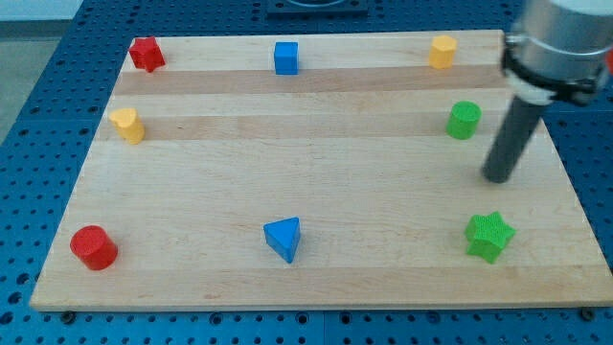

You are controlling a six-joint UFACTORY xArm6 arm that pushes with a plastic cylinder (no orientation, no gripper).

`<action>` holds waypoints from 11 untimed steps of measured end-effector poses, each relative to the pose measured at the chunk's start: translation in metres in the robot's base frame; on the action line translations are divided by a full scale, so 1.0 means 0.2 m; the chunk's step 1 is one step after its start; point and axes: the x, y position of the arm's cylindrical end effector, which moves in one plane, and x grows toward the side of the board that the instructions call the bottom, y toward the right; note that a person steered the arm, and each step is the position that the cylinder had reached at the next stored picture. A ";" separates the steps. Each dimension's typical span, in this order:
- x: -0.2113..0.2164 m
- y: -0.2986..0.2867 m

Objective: Push the green circle parallel to the green star

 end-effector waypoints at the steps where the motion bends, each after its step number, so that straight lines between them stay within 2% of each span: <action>1: -0.28 0.15; 2: -0.63 0.14; 3: -0.80 -0.02; 4: -0.72 -0.09; 5: -0.49 -0.05; 6: -0.44 -0.04; 7: -0.63 -0.08; 8: -0.63 -0.17; 10: -0.18 -0.13; 11: -0.29 -0.13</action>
